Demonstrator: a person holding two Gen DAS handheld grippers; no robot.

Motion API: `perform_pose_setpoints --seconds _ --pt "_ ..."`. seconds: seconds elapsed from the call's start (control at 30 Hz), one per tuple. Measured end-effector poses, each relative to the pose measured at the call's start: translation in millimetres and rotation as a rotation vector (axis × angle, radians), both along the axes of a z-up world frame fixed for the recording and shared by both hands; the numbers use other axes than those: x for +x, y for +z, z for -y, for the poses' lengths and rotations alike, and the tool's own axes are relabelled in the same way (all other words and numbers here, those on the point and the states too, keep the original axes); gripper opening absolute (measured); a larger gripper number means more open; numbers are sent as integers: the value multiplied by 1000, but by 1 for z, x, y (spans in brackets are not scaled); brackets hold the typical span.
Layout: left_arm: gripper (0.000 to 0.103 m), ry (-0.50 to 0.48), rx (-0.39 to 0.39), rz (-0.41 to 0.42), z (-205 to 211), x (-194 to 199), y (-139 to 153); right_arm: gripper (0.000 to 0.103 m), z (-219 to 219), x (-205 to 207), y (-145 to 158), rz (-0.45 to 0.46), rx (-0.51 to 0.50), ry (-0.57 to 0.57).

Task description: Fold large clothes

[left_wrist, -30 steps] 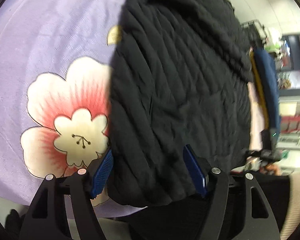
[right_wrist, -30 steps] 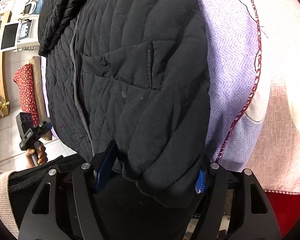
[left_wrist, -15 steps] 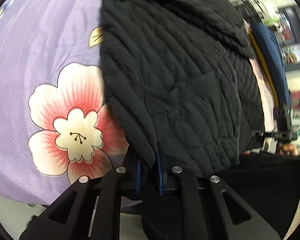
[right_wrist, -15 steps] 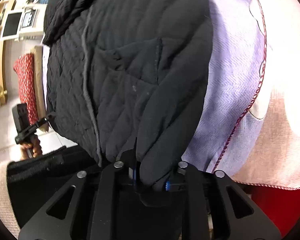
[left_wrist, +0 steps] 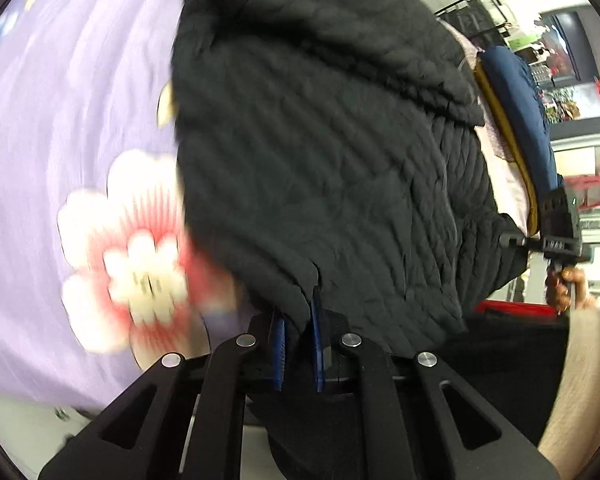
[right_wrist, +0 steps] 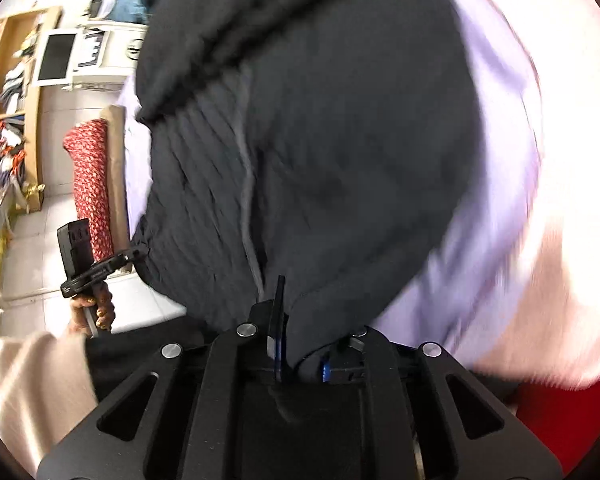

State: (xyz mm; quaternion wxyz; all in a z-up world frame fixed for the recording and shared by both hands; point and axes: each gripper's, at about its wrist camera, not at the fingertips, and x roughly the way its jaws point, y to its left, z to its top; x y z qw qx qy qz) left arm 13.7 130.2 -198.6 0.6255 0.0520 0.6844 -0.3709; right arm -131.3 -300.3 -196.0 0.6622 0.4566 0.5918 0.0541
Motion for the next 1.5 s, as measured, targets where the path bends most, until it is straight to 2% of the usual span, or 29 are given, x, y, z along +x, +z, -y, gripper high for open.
perform_pose_setpoints --seconds 0.17,0.2,0.4,0.6,0.73,0.97,1.1,1.33,1.4,1.5 --pt "10 15 -72 137 25 50 37 11 26 69 25 104 -79 15" --pt "10 23 -80 185 32 64 48 11 30 77 32 128 -95 5" --pt "10 17 -61 347 58 119 74 11 82 124 74 212 -195 -118" --pt "10 107 -78 384 78 175 84 11 126 155 91 228 -223 -214" --pt "10 108 -27 433 117 203 91 11 142 180 95 206 -265 -241" --pt "10 122 25 462 158 247 102 11 175 212 85 150 -261 -318" --pt "10 145 54 459 180 272 95 11 182 234 81 125 -304 -322" --pt "13 189 133 373 197 297 50 11 188 268 46 33 -339 -312" --pt "13 206 118 337 195 301 42 11 190 271 34 9 -326 -327" --pt "15 244 49 264 184 311 37 11 195 271 18 -12 -292 -353"
